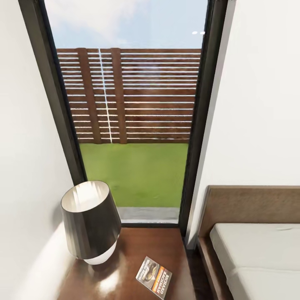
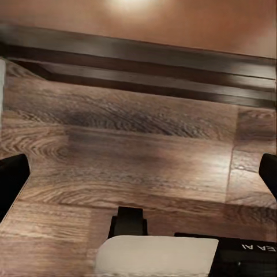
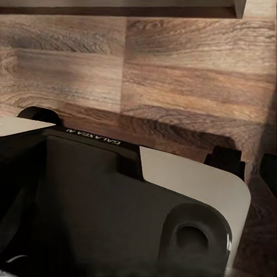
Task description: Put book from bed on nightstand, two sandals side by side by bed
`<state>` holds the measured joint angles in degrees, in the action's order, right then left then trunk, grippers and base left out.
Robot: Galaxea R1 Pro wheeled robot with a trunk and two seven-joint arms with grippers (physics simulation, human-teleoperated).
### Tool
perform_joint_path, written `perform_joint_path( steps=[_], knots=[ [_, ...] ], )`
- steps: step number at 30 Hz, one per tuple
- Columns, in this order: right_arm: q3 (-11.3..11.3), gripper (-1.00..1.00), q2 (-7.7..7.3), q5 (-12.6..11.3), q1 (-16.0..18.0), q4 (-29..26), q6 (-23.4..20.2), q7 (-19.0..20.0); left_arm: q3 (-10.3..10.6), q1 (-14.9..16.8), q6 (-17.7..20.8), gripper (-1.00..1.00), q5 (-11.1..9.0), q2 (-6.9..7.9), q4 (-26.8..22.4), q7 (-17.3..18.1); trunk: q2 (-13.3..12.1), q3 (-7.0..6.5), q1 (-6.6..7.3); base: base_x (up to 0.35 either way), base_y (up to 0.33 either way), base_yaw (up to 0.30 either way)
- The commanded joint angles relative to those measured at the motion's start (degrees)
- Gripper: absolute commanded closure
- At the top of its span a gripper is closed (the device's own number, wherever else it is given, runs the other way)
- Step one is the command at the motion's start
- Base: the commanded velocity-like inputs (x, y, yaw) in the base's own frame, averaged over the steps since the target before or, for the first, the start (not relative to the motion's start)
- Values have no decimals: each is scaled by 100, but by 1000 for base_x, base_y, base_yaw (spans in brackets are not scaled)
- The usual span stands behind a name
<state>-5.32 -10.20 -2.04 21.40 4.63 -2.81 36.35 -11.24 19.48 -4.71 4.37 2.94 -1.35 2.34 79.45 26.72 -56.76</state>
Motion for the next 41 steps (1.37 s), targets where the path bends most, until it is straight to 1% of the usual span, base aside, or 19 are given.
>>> perform_joint_path(
  steps=[1, 3, 4, 8, 24, 31, 41],
  knots=[
    [-30, -100, 0, -32, -65, 5, -9, 21, -46, -45, -17, -100, 53, 22, 6, 13, -38, -13, 23, 0, 0, 0],
    [-33, -100, 0, -38, -143, 4, -9, 21, -46, -183, -13, -100, 106, 43, 4, 8, -118, -49, 67, 0, 0, 0],
    [-35, -100, 0, -39, -163, 2, -9, 21, -45, -228, -11, -100, 147, 48, 4, 6, -118, -49, 67, 0, 0, 0],
    [-34, -100, 1, -29, -194, -10, -10, 14, -46, -299, -13, -100, 238, 53, 4, 4, -118, -49, 67, 0, 0, 0],
    [-14, -100, 2, 6, -197, -13, -9, 12, -54, -313, -13, -100, 232, 47, 7, 11, -118, -49, 67, 0, 0, 0],
    [-16, -100, 2, 11, -197, -11, -9, 12, -54, -313, -13, -100, 224, -13, 12, 17, -118, -49, 67, 0, 0, 0],
    [-15, -100, 5, 11, -197, -6, -9, 12, -54, -313, -14, -100, 236, -30, 12, 20, -118, -49, 67, 0, 0, 0]
  ],
)
